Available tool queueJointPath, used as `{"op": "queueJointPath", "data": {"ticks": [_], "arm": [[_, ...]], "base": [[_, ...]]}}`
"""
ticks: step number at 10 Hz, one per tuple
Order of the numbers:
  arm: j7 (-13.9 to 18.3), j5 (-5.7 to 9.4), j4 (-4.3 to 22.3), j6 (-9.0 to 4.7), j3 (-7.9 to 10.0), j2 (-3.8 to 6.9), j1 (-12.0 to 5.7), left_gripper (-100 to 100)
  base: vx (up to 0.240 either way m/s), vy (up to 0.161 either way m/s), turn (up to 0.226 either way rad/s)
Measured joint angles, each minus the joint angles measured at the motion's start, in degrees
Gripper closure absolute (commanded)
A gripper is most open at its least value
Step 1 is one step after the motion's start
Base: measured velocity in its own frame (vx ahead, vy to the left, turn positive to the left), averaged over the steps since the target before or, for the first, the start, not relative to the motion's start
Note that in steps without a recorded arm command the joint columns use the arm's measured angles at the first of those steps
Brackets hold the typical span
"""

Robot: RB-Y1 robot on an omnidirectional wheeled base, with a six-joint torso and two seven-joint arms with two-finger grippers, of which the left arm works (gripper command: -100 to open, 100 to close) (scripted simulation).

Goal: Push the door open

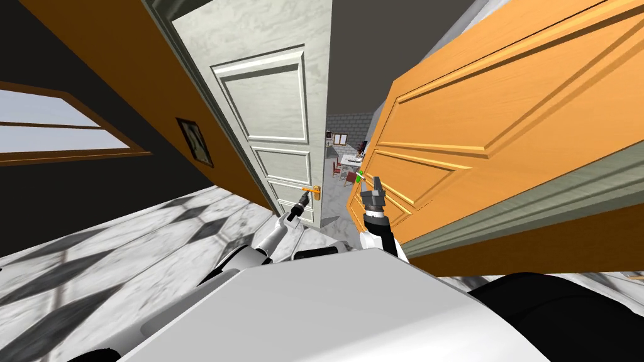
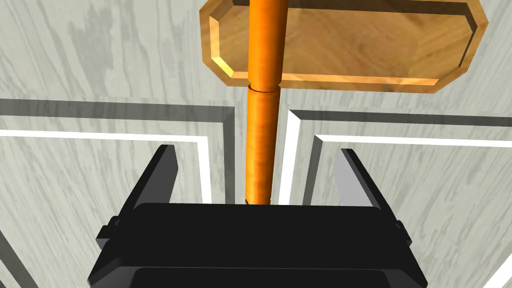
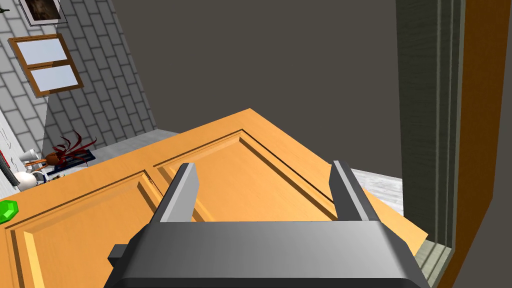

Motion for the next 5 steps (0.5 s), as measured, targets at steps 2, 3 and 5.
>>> {"op": "queueJointPath", "data": {"ticks": [2,3,5], "arm": [[-0.34,0.09,0.23,-0.02,0.43,-0.18,0.00,-100],[-0.46,0.14,0.37,-0.06,0.60,-0.24,-0.06,-100],[-0.47,0.14,0.37,-0.06,0.60,-0.25,-0.08,100]], "base": [[0.207,-0.083,-0.030],[0.071,-0.019,-0.001],[-0.013,0.004,0.000]]}}
